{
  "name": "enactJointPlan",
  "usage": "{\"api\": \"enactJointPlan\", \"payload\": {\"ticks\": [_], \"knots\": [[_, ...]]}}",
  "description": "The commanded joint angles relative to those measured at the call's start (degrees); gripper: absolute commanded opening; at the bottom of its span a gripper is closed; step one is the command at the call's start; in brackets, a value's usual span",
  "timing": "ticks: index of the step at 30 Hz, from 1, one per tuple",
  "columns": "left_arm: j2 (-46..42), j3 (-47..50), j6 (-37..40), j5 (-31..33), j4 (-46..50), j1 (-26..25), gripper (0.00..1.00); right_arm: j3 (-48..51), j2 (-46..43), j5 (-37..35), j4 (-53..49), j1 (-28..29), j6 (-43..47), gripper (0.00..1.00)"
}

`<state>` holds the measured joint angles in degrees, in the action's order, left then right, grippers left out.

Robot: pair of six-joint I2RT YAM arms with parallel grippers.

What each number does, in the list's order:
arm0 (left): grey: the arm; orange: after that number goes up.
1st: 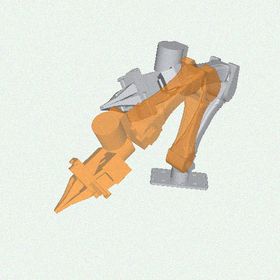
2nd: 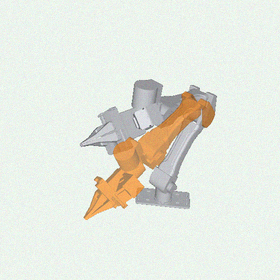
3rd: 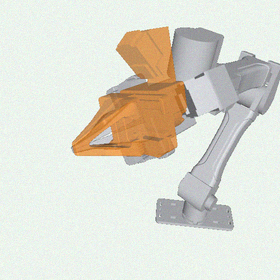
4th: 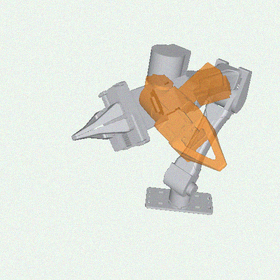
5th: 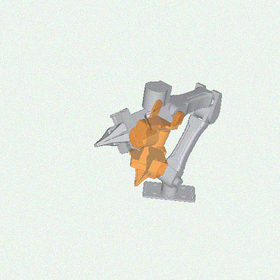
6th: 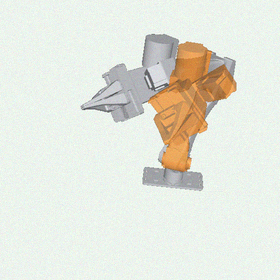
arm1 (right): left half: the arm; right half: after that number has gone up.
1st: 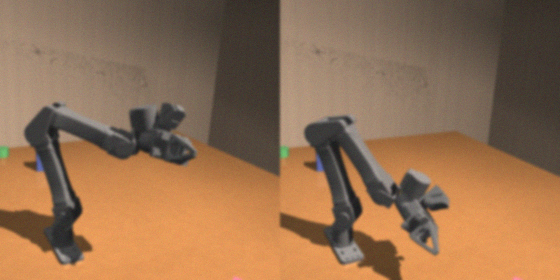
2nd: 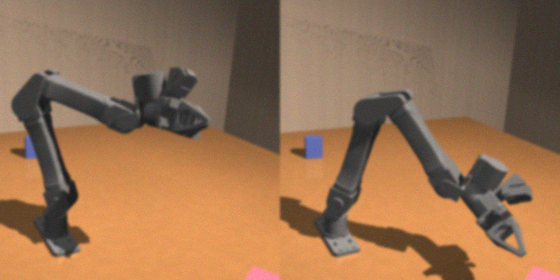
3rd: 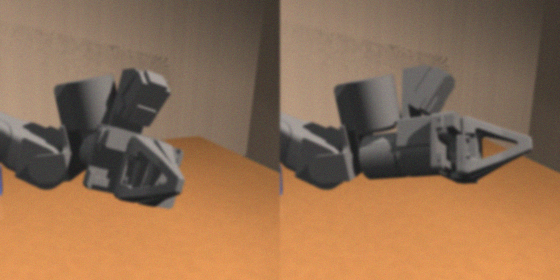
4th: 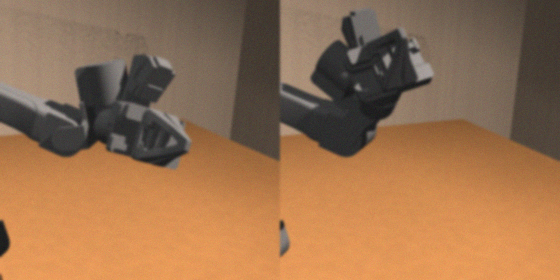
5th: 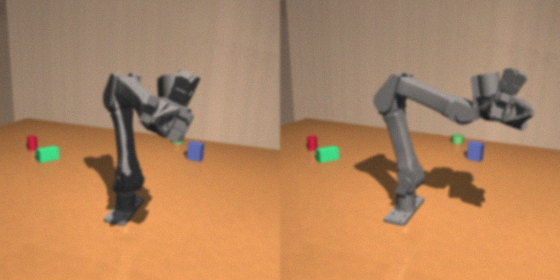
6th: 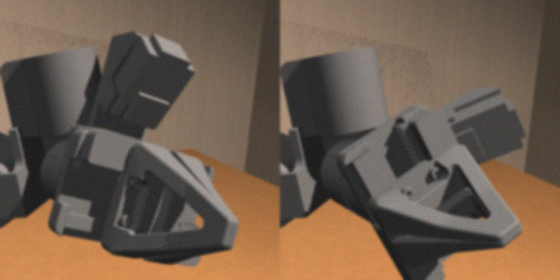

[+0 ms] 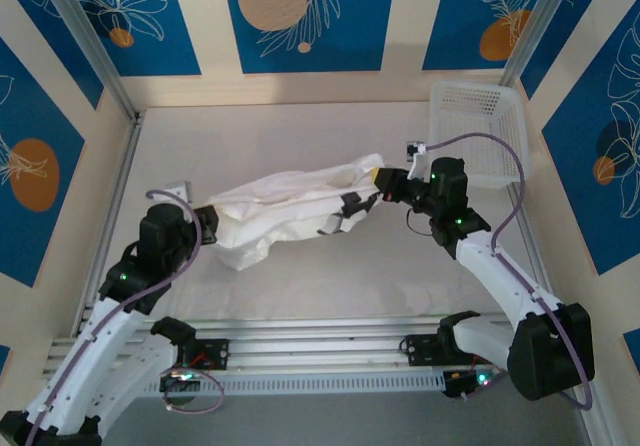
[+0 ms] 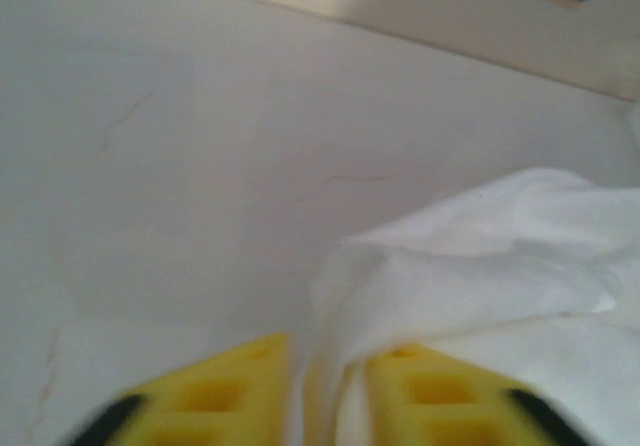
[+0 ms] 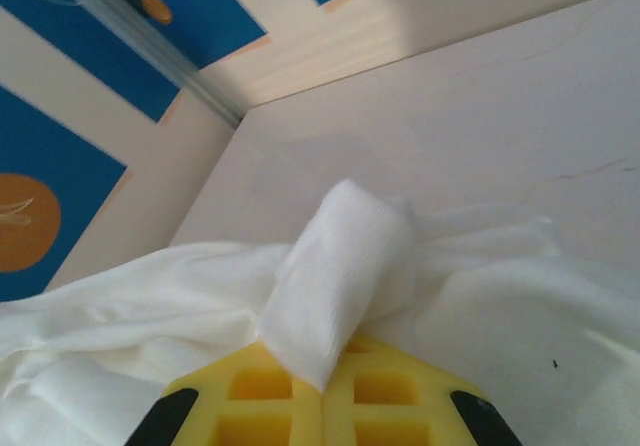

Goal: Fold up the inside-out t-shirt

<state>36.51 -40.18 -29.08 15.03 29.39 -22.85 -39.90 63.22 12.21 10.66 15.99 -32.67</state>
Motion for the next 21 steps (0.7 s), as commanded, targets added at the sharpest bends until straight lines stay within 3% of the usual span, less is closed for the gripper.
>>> {"api": "enactJointPlan", "payload": {"ticks": [1,4,7,9,11,14,19,21], "knots": [[-1.61,2.71,-3.99,6.94,2.87,0.61,0.5,4.2,0.9,5.48,7.55,4.81,-1.99,0.0],[-2.46,3.03,-3.1,4.43,0.23,0.55,0.56,7.18,3.44,3.12,9.25,14.61,-1.59,0.0],[0.21,2.83,-2.38,-3.56,-4.18,0.57,0.56,10.28,8.38,5.57,12.37,22.98,-1.75,0.02],[3.81,2.89,-2.54,-10.84,-7.85,0.53,0.57,11.07,9.52,8.06,13.67,24.35,-2.74,0.2],[8.76,2.98,-2.31,-19.34,-12.12,0.1,0.55,11.31,6.51,3.09,10.5,23.52,-4.9,0.2],[18.37,1.86,-1.67,-28.07,-17.67,-3.35,0.55,12.4,-0.41,-10.25,3.64,20.77,-5.56,0.0],[35.72,-5.92,2.44,-26.37,-15.67,-13.61,0.56,12.43,-4.44,-15.96,-8.37,10.74,-4.89,0.0],[40.65,-8.28,1.31,-25.7,-15.92,-15.41,0.58,13.1,-5.83,-16.4,-10.39,8.78,-4.6,0.0]]}}
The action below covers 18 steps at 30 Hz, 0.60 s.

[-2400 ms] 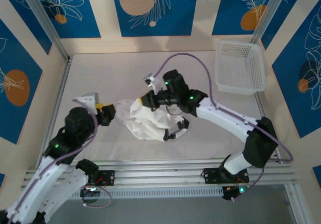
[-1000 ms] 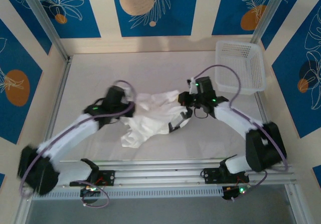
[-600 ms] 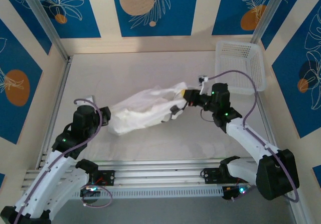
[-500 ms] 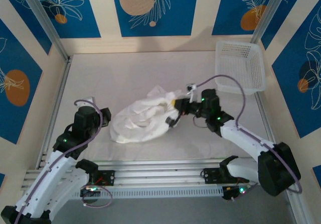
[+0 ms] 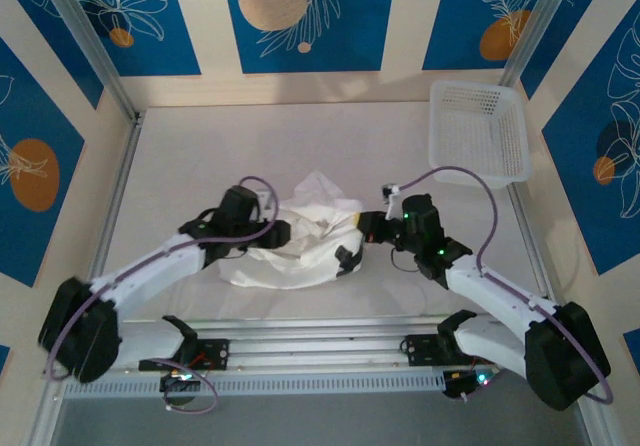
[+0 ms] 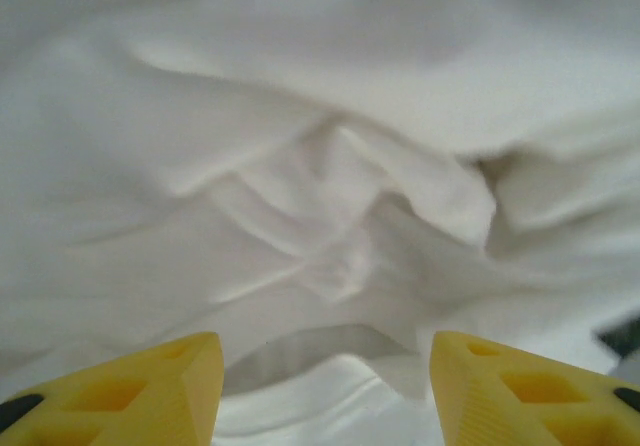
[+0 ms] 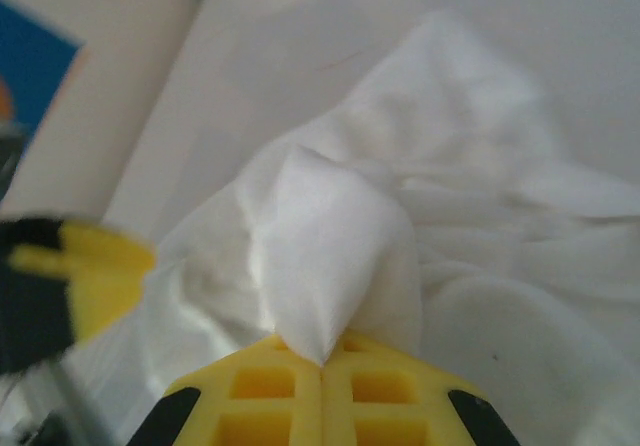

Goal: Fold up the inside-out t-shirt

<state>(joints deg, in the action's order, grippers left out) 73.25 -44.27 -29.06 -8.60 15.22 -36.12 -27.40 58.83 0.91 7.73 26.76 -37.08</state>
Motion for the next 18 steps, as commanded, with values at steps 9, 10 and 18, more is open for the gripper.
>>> {"api": "enactJointPlan", "payload": {"ticks": [9,10,18], "knots": [[23.41,-9.67,-11.14,-12.64,-19.06,-3.43,0.7,7.27,-8.09,3.5,1.43,0.42,1.6,0.0],[25.47,-10.56,-12.21,-12.32,-19.47,-3.43,0.7,7.12,-8.36,3.67,1.24,0.72,1.95,0.0],[25.77,-12.06,-12.01,-10.91,-19.2,-2.85,0.0,7.64,-9.95,-11.97,-10.76,-0.75,-6.49,0.02]]}}
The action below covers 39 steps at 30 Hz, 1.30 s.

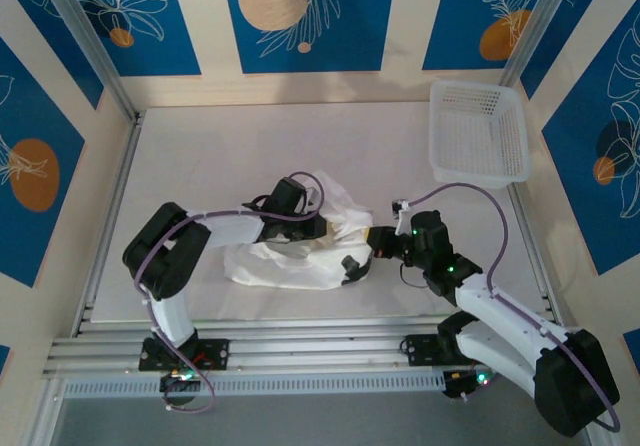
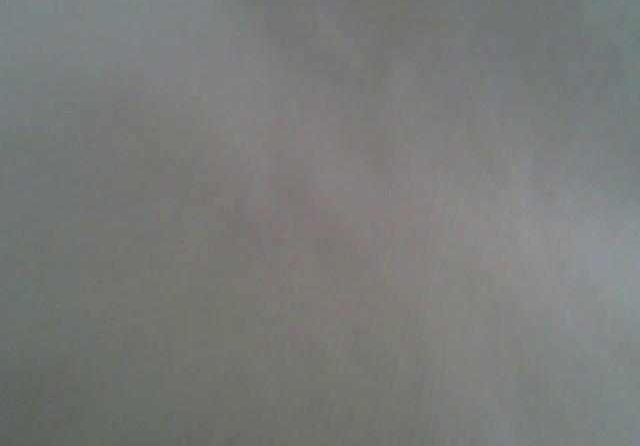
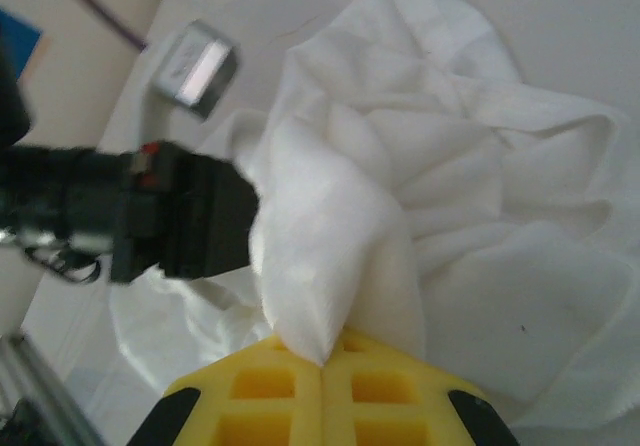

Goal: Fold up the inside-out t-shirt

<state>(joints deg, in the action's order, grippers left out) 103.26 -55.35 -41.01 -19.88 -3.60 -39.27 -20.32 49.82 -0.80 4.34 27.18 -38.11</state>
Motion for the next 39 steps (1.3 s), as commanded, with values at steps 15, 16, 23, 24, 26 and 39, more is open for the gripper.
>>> {"api": "enactJointPlan", "payload": {"ticks": [15,16,23,24,26,39], "knots": [[-28.1,2.71,10.15,-4.03,13.38,3.85,0.0,-11.94,5.2,8.87,1.35,2.38,27.57,0.65],[-28.21,3.16,9.79,-3.94,12.72,3.78,0.0,-13.91,6.78,9.65,1.52,4.02,30.85,0.69],[-29.33,3.15,9.36,-3.2,12.24,3.54,0.0,-23.31,23.76,12.25,6.87,8.15,33.27,0.7],[-29.81,3.06,9.62,-2.79,12.69,3.5,0.0,-23.63,26.08,12.27,8.0,8.15,33.1,0.67],[-30.67,3.06,10.15,-2.1,13.56,3.49,0.0,-24.9,29.5,14.4,7.75,8.32,32.44,0.63],[-22.28,3.99,22.34,14.13,12.58,6.77,0.04,-24.06,22.07,45.02,18.87,-1.01,2.57,0.0]]}}
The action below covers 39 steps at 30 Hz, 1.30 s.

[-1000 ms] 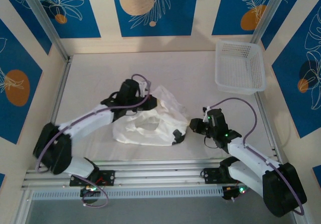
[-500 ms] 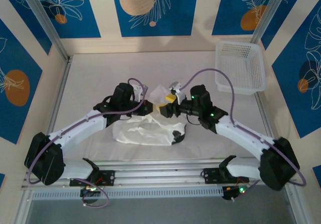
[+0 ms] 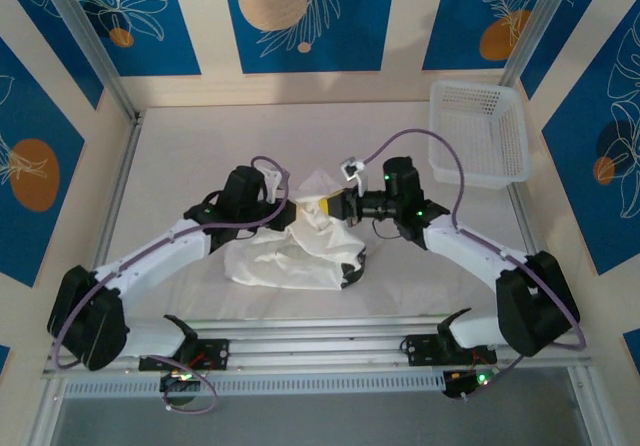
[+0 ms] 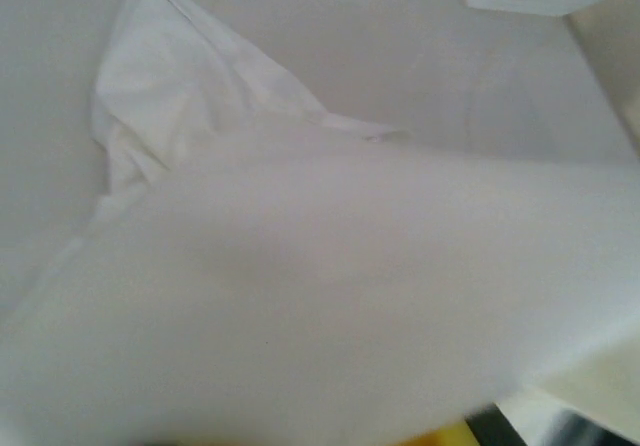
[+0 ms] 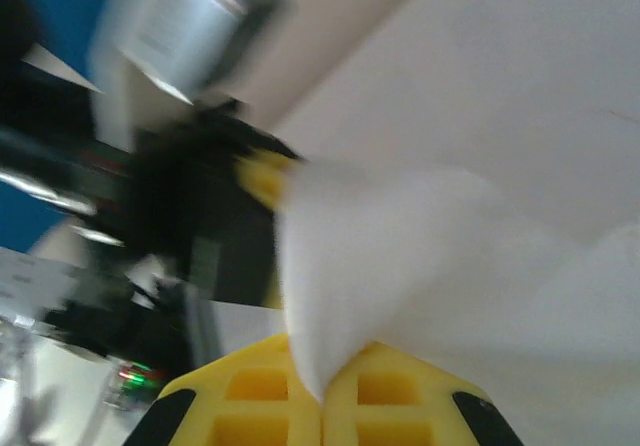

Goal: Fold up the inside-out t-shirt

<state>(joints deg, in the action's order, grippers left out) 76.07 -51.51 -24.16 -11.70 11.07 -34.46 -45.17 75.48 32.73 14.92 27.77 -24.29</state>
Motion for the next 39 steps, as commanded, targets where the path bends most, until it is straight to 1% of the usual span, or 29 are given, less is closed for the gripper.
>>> {"api": "enactJointPlan", "payload": {"ticks": [1,3,4,6,8,10,12,14,16,18,20,23,27,28,29,30,33,36,37,39], "knots": [[6.29,0.25,5.51,5.53,-3.82,2.11,0.04,1.48,-4.07,12.24,9.9,-2.01,-12.9,0.0],[6.91,0.95,3.92,3.21,-7.63,2.11,0.06,2.51,-4.8,12.48,11.17,-3.16,-15.66,0.0],[6.24,2.08,3.02,2.24,-9.7,2.11,0.12,2.62,-5.08,11.95,10.5,-3.68,-16.6,0.0],[3.83,4.63,1.86,3.12,-11.82,2.1,0.35,3.18,-5.57,10.43,10.08,-4.61,-17.76,0.0],[0.26,7.08,1.89,5.15,-11.18,2.11,0.48,3.83,-5.73,9.05,10.57,-5.07,-17.95,0.0],[-4.42,9.15,1.84,6.13,-9.06,2.04,0.52,3.72,-5.34,7.76,9.61,-5.5,-17.47,0.0],[-9.84,10.45,1.37,7.57,-5.52,1.32,0.53,3.1,-4.62,7.0,8.15,-6.01,-17.25,0.0],[-14.45,11.19,0.44,8.53,-3.24,-0.21,0.5,2.45,-3.69,6.92,7.74,-6.19,-17.27,0.0],[-17.2,11.9,-1.25,7.35,-3.72,-2.04,0.43,2.06,-2.85,6.73,7.74,-6.23,-17.49,0.0],[-17.53,11.94,-3.46,5.44,-6.61,-4.69,0.36,1.71,-2.0,6.73,8.02,-6.18,-18.02,0.0],[-15.17,11.57,-5.65,3.05,-11.11,-6.77,0.35,1.21,-1.54,6.65,7.87,-6.09,-18.43,0.0],[-8.19,9.8,-7.97,-0.36,-17.84,-8.33,0.35,0.76,-1.43,6.84,7.51,-5.97,-18.86,0.0],[1.34,6.95,-7.14,-1.88,-22.83,-8.44,0.41,0.53,-2.08,6.73,6.79,-5.8,-19.29,0.0],[3.25,6.03,-6.52,-3.04,-23.59,-8.43,0.42,0.59,-2.16,6.65,6.71,-5.71,-19.5,0.0],[5.25,4.94,-5.84,-3.99,-24.11,-8.43,0.46,0.54,-2.2,6.64,6.62,-5.62,-19.64,0.0],[6.88,4.0,-5.56,-3.84,-24.09,-8.43,0.47,0.43,-2.22,6.73,6.32,-5.53,-19.82,0.0],[9.41,2.4,-5.81,-3.16,-24.59,-7.84,0.46,0.34,-2.22,6.73,5.9,-5.27,-19.89,0.0],[9.36,2.38,-7.48,-3.94,-26.38,-6.95,0.38,0.6,-1.9,6.56,5.78,-5.42,-20.59,0.0],[9.27,2.31,-7.8,-4.83,-26.9,-6.79,0.32,0.71,-1.68,6.61,6.02,-5.52,-21.05,0.0],[9.18,2.12,-8.45,-8.67,-28.12,-6.35,0.03,0.73,-0.83,6.82,6.22,-5.91,-21.69,0.0]]}}
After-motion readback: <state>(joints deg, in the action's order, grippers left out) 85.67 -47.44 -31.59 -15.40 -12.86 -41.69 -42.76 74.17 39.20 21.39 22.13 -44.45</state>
